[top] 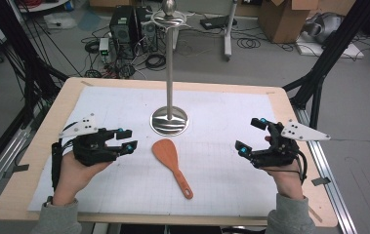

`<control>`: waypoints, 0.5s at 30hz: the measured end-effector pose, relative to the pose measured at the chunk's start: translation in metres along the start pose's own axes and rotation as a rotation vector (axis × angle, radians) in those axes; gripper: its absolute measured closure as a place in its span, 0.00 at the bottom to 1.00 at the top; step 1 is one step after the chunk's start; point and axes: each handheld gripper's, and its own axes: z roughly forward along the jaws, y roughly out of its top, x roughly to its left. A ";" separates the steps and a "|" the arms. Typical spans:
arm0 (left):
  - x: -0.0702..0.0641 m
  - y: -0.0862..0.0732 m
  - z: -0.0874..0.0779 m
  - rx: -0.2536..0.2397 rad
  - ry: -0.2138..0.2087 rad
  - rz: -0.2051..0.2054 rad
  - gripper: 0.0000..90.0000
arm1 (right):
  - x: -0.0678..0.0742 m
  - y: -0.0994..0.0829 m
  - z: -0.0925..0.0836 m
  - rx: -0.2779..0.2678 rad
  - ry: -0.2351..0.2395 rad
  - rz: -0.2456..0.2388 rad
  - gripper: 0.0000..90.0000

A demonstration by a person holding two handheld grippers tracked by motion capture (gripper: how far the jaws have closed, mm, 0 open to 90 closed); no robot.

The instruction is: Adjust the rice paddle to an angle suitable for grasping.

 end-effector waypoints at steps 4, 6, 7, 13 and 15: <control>-0.002 -0.003 0.009 0.029 0.004 0.013 0.74 | 0.000 0.000 0.002 0.009 0.009 0.001 0.02; -0.002 -0.003 0.011 0.035 0.000 0.017 0.76 | 0.000 0.000 0.002 0.013 0.009 0.001 0.02; -0.003 -0.005 0.015 0.051 -0.006 0.025 0.78 | 0.001 -0.001 0.003 0.018 0.016 -0.003 0.02; -0.003 -0.009 0.021 0.067 -0.017 0.037 0.89 | 0.001 -0.001 0.004 0.034 0.029 -0.008 0.02; -0.004 -0.010 0.022 0.064 -0.019 0.035 0.91 | 0.001 -0.001 0.005 0.034 0.033 -0.005 0.02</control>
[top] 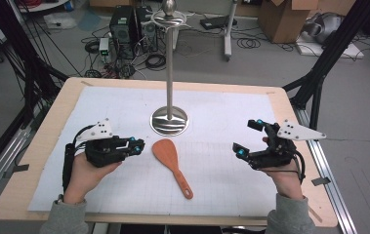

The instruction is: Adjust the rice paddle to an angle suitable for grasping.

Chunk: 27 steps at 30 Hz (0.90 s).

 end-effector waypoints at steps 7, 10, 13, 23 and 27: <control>-0.003 -0.004 0.015 0.034 0.001 0.007 0.96 | 0.000 0.000 0.000 0.002 0.001 -0.008 0.02; -0.008 -0.006 0.024 0.057 -0.009 0.020 0.99 | 0.000 0.000 0.000 0.006 0.001 -0.006 0.02; -0.011 -0.007 0.031 0.081 -0.017 0.033 0.99 | -0.001 0.000 0.000 0.007 0.001 -0.006 0.02; -0.017 -0.014 0.051 0.110 -0.046 0.030 0.99 | 0.000 0.000 0.001 0.008 0.009 -0.010 0.02; -0.017 -0.015 0.055 0.121 -0.050 0.023 0.99 | 0.001 -0.001 0.001 0.016 0.010 -0.012 0.02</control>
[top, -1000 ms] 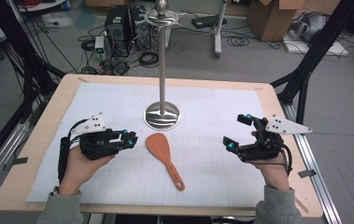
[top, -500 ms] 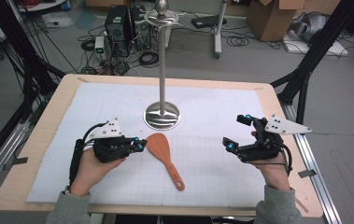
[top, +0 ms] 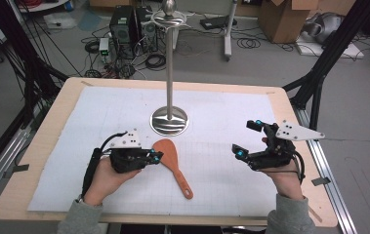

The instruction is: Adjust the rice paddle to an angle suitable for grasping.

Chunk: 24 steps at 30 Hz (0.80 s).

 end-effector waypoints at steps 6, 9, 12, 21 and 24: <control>-0.003 0.001 0.017 0.035 -0.013 0.020 0.99 | 0.002 -0.002 -0.002 0.018 -0.004 -0.006 0.02; -0.006 0.002 0.029 0.047 -0.018 0.044 0.99 | 0.004 -0.005 -0.006 0.030 -0.010 0.001 0.02; -0.006 0.001 0.035 0.054 -0.022 0.042 0.99 | 0.003 -0.006 -0.007 0.032 -0.018 0.000 0.02; 0.004 -0.005 0.056 0.091 0.007 0.020 0.99 | 0.008 -0.007 -0.016 0.019 -0.007 0.021 0.02; 0.006 -0.005 0.061 0.091 0.015 0.003 1.00 | 0.010 -0.007 -0.018 0.021 -0.007 0.013 0.02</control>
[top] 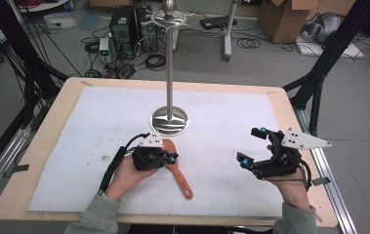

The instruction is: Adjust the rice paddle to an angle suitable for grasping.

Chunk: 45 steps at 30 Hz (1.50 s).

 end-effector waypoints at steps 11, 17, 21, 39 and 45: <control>0.006 0.001 0.019 0.015 0.097 -0.071 1.00 | 0.001 0.000 -0.007 -0.011 -0.002 0.001 0.02; 0.010 0.001 0.035 0.038 0.082 -0.061 0.99 | 0.000 0.000 -0.006 -0.009 0.003 0.009 0.02; 0.014 0.005 0.037 0.056 0.083 -0.059 1.00 | 0.001 0.001 -0.005 -0.009 0.008 0.006 0.02; 0.028 0.001 0.051 0.104 0.130 -0.095 1.00 | 0.001 -0.001 0.001 0.004 0.015 0.006 0.02; 0.026 0.002 0.055 0.126 0.113 -0.073 1.00 | 0.001 -0.002 0.004 0.018 0.026 0.003 0.02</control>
